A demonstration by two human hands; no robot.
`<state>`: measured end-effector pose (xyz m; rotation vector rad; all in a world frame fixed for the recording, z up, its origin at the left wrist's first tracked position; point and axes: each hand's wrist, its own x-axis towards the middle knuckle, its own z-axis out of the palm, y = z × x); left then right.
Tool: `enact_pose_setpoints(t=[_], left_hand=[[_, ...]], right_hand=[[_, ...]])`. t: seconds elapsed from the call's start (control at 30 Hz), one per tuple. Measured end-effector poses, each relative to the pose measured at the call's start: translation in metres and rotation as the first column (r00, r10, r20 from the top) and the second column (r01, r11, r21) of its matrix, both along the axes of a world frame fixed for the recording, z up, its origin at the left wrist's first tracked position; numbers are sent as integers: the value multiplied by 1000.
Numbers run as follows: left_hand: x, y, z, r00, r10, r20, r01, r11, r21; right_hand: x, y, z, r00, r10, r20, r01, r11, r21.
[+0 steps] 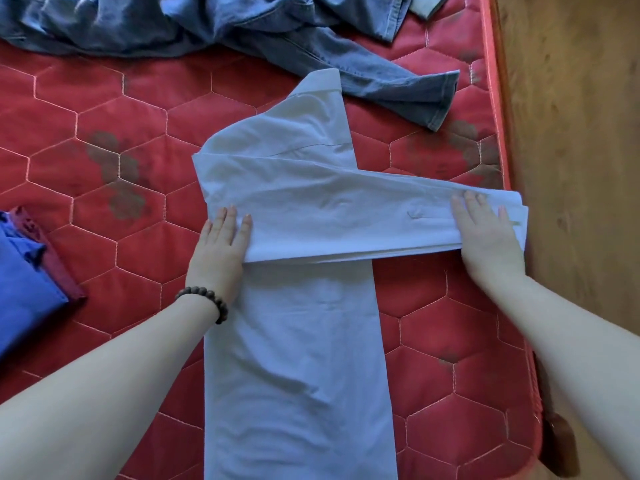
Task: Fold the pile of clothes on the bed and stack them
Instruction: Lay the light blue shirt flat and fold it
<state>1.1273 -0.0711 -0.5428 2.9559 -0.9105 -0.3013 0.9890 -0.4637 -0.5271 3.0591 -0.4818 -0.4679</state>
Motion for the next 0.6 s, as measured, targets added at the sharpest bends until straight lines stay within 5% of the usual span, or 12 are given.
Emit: enact_pose_setpoints(t=[0.13, 0.23, 0.37, 0.47, 0.6], left_hand=[[-3, -3, 6, 998, -21, -56, 26, 996, 85], [-5, -4, 13, 982, -11, -189, 64, 959, 276], [-4, -2, 25, 979, -138, -153, 162, 974, 160], [7, -21, 24, 986, -144, -82, 143, 989, -24], [25, -67, 5, 992, -52, -112, 42, 996, -84]], right_hand=[[-11, -7, 0, 998, 62, 17, -61, 995, -73], [-24, 2, -3, 968, -15, -252, -7, 996, -88], [-2, 11, 22, 912, -88, -401, 114, 993, 42], [21, 48, 31, 990, -98, -104, 116, 977, 178], [85, 144, 1, 954, 102, 283, -164, 965, 204]])
